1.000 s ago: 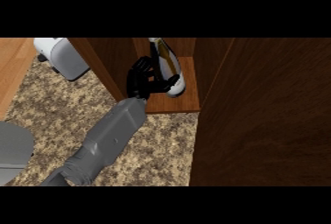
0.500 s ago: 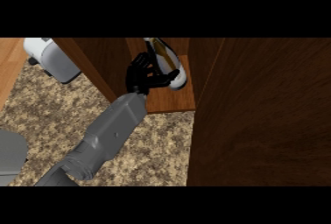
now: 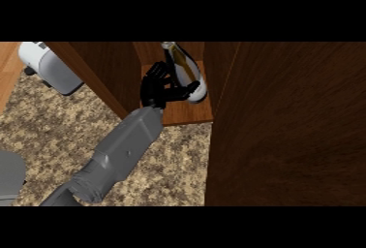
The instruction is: Pick up the wine, place it into the cabinet and close the cabinet
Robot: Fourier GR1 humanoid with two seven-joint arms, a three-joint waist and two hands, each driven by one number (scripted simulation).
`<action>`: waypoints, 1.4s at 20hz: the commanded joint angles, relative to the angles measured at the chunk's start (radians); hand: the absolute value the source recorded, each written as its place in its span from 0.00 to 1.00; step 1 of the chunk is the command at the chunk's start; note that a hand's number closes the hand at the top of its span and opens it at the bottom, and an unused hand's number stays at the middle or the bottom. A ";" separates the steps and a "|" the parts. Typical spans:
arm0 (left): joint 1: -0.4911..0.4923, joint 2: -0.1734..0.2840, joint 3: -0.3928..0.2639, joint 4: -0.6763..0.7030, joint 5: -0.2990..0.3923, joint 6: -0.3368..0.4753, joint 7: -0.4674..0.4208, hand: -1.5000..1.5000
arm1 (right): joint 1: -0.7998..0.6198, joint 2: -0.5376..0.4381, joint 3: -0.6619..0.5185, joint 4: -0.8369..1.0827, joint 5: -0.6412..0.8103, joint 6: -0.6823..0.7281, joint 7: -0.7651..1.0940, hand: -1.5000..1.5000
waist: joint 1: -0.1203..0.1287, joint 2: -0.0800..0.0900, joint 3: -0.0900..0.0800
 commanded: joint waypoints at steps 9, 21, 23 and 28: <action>0.048 0.000 -0.108 -0.128 0.142 0.088 -0.053 1.00 | -0.039 0.016 0.029 0.036 0.013 -0.005 -0.006 0.00 | -0.036 0.005 -0.001; 0.064 0.000 -0.164 -0.136 0.273 0.107 -0.146 0.00 | -0.035 0.005 0.005 0.037 -0.001 -0.003 -0.005 0.00 | -0.023 0.004 0.000; 0.024 0.000 -0.171 -0.114 0.287 0.139 -0.130 0.00 | -0.011 -0.001 0.007 0.030 -0.005 0.008 -0.009 0.00 | -0.027 0.004 0.001; -0.025 0.000 -0.227 -0.054 0.259 0.181 -0.138 0.00 | -0.035 -0.008 -0.023 0.044 -0.037 0.018 -0.022 0.00 | -0.029 0.008 0.001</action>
